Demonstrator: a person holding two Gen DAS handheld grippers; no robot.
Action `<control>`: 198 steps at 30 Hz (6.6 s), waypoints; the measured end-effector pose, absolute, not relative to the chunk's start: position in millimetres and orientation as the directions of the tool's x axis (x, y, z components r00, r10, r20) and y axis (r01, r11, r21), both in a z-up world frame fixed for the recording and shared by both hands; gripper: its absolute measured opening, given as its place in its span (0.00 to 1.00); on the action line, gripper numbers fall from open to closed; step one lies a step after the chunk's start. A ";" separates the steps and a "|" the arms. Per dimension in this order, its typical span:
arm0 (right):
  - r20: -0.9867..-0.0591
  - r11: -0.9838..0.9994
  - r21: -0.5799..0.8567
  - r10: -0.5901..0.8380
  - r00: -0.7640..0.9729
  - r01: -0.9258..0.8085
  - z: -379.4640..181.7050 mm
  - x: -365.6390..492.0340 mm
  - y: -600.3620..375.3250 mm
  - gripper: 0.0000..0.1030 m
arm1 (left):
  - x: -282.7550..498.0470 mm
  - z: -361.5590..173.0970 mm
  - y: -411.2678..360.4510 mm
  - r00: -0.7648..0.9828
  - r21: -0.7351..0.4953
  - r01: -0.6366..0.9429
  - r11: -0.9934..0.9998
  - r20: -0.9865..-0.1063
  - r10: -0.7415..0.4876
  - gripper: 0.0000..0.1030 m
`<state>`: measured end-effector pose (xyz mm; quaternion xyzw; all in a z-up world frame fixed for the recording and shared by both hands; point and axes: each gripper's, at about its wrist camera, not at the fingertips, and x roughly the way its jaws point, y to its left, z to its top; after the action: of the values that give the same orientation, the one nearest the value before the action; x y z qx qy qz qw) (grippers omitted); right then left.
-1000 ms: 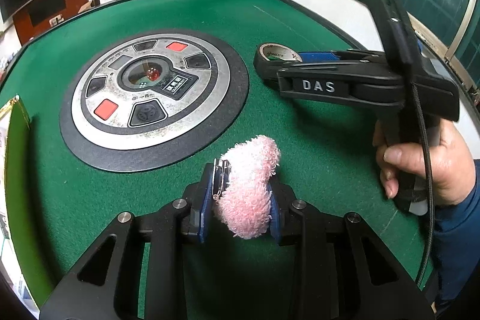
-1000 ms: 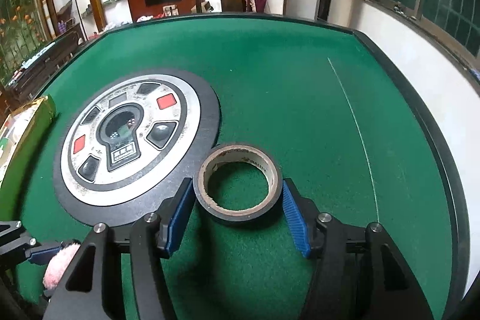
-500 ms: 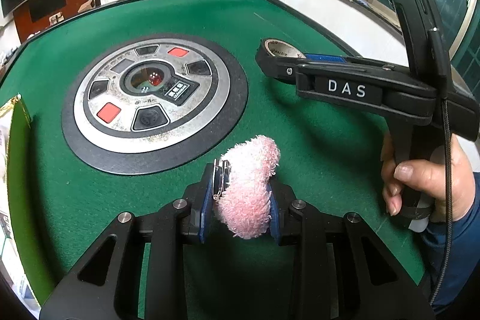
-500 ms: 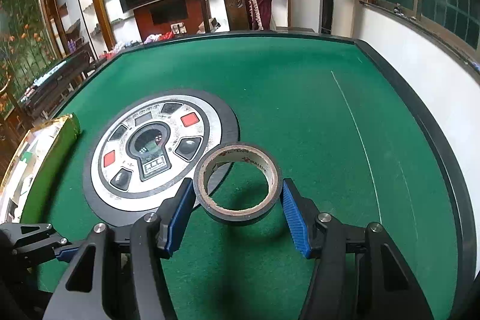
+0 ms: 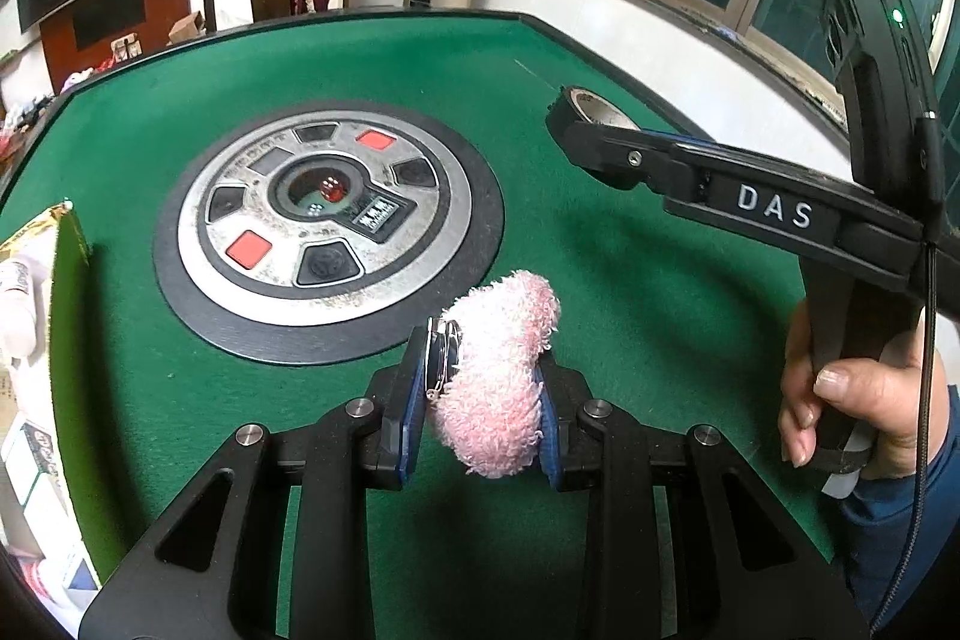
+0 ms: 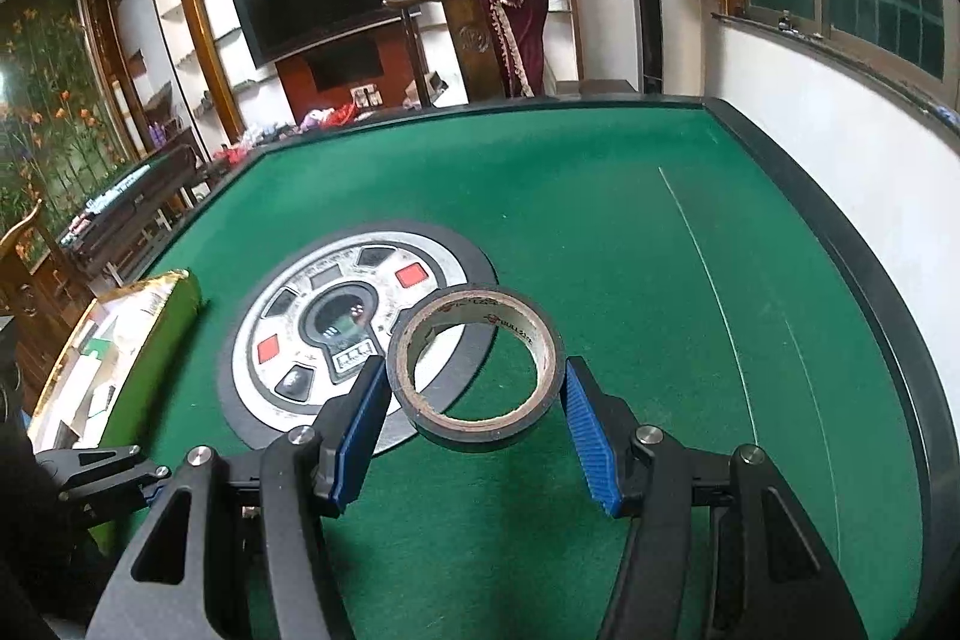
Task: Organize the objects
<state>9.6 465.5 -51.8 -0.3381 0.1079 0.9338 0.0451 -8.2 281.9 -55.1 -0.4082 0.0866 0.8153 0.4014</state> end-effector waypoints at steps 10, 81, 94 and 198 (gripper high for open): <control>-0.629 -0.976 0.185 -0.030 -0.777 -0.112 -48.0 14.6 445.0 0.57 | -18.1 -44.4 257.2 -0.360 -0.240 -0.690 -0.683 -0.705 0.612 0.29; -0.712 -0.862 0.231 -0.466 -0.525 0.452 -84.5 28.8 161.3 0.56 | 4.8 -71.4 -6.5 -0.564 -0.217 -0.372 -0.903 -0.719 0.405 0.29; -0.772 -0.843 0.150 -0.426 -0.471 0.516 -95.6 26.5 140.2 0.56 | -0.9 -81.8 -1.2 -0.527 -0.146 -0.402 -0.904 -0.771 0.359 0.29; -0.462 -0.836 0.315 -0.548 -0.697 0.449 -45.0 87.9 244.8 1.00 | 29.8 -36.9 3.8 -0.797 0.074 -0.042 -0.996 -0.604 -0.012 0.77</control>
<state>87.9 244.8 -45.0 -0.2785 0.0892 0.9168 -0.2718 29.8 3.8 -36.9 -0.3187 0.0420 0.9469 0.0081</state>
